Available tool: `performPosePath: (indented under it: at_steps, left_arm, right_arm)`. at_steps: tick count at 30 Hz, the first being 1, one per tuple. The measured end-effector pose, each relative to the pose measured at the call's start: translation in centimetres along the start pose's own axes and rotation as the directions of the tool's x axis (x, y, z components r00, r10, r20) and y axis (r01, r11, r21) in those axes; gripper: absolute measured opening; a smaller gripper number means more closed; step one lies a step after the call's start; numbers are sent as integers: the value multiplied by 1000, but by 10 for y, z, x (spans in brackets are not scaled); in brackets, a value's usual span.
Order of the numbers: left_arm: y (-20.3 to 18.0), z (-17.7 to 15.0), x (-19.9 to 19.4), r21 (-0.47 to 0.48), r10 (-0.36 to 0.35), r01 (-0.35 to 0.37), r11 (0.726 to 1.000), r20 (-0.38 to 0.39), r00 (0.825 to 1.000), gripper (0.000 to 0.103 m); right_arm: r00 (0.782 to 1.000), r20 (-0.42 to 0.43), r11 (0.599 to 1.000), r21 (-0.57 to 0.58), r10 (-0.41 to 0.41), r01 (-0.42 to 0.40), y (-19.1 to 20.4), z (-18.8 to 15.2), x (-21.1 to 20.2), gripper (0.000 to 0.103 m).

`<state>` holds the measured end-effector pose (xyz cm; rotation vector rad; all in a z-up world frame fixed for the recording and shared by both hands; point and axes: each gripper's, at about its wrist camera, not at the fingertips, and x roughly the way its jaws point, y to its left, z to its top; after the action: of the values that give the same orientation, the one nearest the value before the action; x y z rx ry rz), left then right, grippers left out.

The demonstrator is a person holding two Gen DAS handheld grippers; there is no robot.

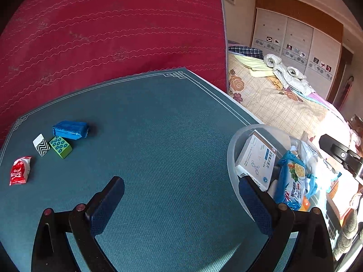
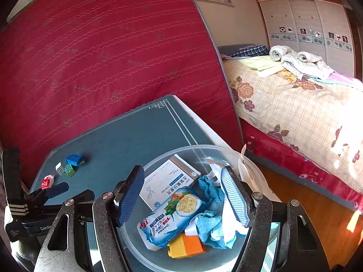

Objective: Organize objects
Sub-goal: 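Move both grippers back over the table toward the remaining items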

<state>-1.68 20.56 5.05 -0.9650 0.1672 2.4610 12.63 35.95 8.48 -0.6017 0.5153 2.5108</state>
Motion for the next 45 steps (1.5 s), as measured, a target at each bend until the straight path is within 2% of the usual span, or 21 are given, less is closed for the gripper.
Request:
performPosePath:
  at_steps: [9,15,22,28,35,40,45]
  left_arm:
    - [51,-6,-9,-79,73,-73,994,3,997,103]
    - [82,-9,-14,-128,128,-127,984,3,992,103]
    - [113,-14,-15,-161,219,-217,963,-8,976,103]
    - [147,-18,-14,-213,242,-245,946,-38,969,103]
    - [188,-17,-19,-247,311,-312,917,-44,949,103]
    - [220,-18,-23,-288,366,-365,885,-51,929,103]
    - [252,-25,-28,-345,369,-362,866,-48,928,103]
  right_arm:
    - [998,31,991,-120,63,-59,66,-8,6,75]
    - [993,-16,977,-174,119,-120,102,-22,18,76]
    - [985,-72,961,-221,154,-166,133,-39,31,76]
    - [973,-150,946,-248,174,-207,157,-57,46,76]
    - [958,-217,931,-271,189,-245,177,-74,56,76]
    - [946,-257,925,-271,197,-266,186,-79,65,77]
    - [937,-292,927,-257,194,-272,190,-81,77,77]
